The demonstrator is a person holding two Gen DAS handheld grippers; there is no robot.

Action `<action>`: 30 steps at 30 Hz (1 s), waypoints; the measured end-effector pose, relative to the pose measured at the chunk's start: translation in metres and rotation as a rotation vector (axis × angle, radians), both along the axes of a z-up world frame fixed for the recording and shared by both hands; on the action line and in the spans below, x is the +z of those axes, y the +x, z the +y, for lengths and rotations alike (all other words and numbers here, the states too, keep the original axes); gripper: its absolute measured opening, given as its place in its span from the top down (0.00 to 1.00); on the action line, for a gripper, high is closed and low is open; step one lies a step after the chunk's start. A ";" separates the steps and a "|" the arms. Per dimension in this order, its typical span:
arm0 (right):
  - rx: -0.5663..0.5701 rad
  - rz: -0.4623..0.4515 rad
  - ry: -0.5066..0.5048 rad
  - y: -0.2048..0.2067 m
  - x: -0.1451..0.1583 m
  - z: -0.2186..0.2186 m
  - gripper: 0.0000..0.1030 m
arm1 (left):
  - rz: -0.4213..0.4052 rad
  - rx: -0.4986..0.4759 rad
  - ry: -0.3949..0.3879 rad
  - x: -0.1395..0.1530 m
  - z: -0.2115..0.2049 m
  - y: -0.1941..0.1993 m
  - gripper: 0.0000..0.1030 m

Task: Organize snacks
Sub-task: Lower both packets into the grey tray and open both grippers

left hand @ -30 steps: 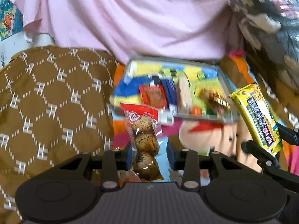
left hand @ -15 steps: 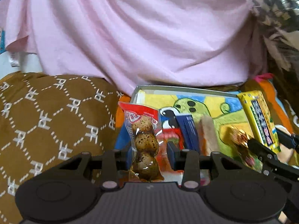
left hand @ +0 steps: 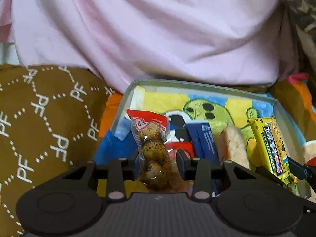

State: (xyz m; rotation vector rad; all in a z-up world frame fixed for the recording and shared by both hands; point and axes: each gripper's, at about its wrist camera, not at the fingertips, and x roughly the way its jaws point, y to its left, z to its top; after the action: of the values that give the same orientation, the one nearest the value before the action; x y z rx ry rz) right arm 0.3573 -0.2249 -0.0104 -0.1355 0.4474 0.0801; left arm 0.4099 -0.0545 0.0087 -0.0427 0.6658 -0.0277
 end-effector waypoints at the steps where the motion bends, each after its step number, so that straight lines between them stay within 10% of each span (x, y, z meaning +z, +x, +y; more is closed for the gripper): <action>1: 0.001 0.002 -0.001 0.001 -0.002 0.000 0.52 | 0.004 0.002 -0.003 -0.003 0.000 0.000 0.59; 21: 0.017 0.036 -0.004 0.004 -0.014 0.002 0.47 | -0.002 0.003 0.031 -0.004 -0.003 0.000 0.37; 30: 0.005 0.010 -0.028 -0.009 -0.001 0.001 0.16 | -0.042 0.001 0.015 0.011 -0.003 -0.018 0.10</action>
State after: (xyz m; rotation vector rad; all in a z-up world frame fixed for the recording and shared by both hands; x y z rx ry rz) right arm 0.3486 -0.2241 -0.0117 -0.1634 0.4584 0.0796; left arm 0.3919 -0.0572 0.0193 -0.0281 0.6236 -0.0230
